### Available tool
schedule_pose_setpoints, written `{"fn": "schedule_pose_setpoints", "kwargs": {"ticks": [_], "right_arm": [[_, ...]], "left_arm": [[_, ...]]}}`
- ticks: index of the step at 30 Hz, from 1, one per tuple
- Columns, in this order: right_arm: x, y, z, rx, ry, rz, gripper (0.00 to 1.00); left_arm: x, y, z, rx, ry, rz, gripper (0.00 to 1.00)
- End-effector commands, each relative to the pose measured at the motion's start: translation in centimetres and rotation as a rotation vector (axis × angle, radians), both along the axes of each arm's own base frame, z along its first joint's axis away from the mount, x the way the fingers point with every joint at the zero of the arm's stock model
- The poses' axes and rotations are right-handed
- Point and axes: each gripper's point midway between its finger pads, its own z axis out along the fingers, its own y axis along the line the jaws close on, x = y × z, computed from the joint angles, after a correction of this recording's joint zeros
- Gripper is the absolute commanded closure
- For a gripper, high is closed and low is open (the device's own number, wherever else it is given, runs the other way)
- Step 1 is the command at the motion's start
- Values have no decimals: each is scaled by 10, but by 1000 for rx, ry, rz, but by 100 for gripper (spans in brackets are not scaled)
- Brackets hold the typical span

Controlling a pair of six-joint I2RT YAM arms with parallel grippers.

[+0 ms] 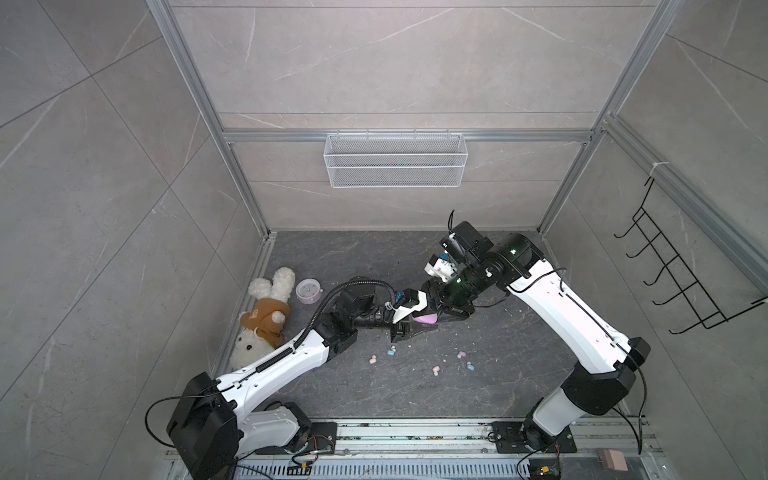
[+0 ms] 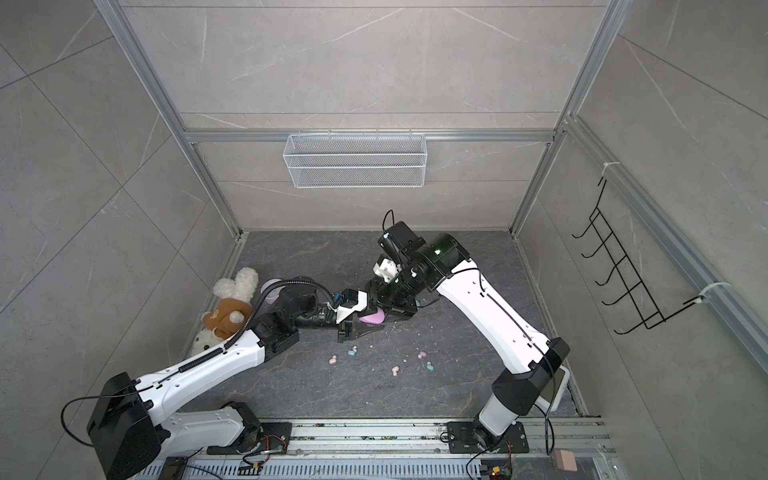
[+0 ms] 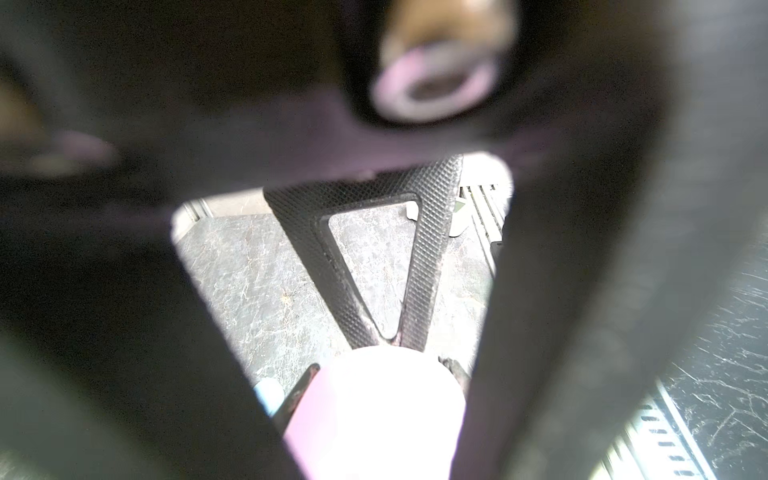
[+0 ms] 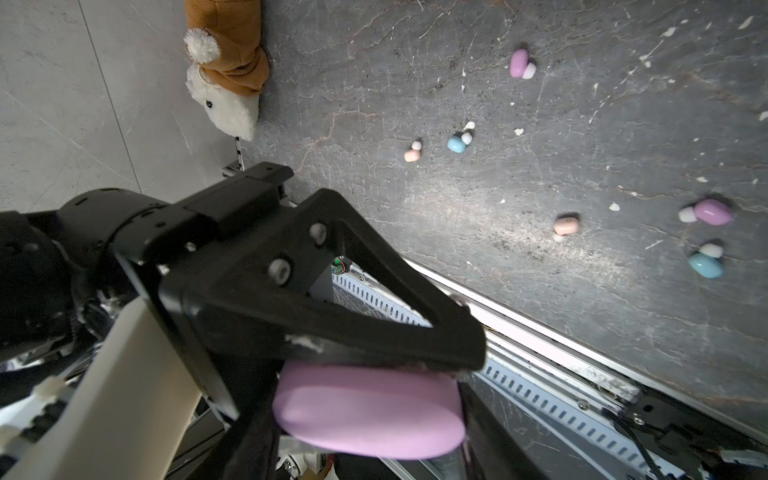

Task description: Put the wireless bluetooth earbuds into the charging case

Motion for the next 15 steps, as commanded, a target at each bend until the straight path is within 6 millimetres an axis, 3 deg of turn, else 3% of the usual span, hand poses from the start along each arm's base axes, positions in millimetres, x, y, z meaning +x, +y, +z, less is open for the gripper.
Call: {"fn": "schedule_pose_setpoints", "kwargs": {"ticks": [1, 8, 15], "right_arm": [[2, 2, 9, 27, -35, -2, 52], [4, -8, 17, 12, -42, -8, 52], [2, -7, 14, 13, -23, 0, 52]], "left_arm": [[-16, 1, 16, -32, -40, -79, 53], [-21, 1, 8, 8, -25, -114, 48], [-20, 1, 15, -14, -40, -107, 48]]}}
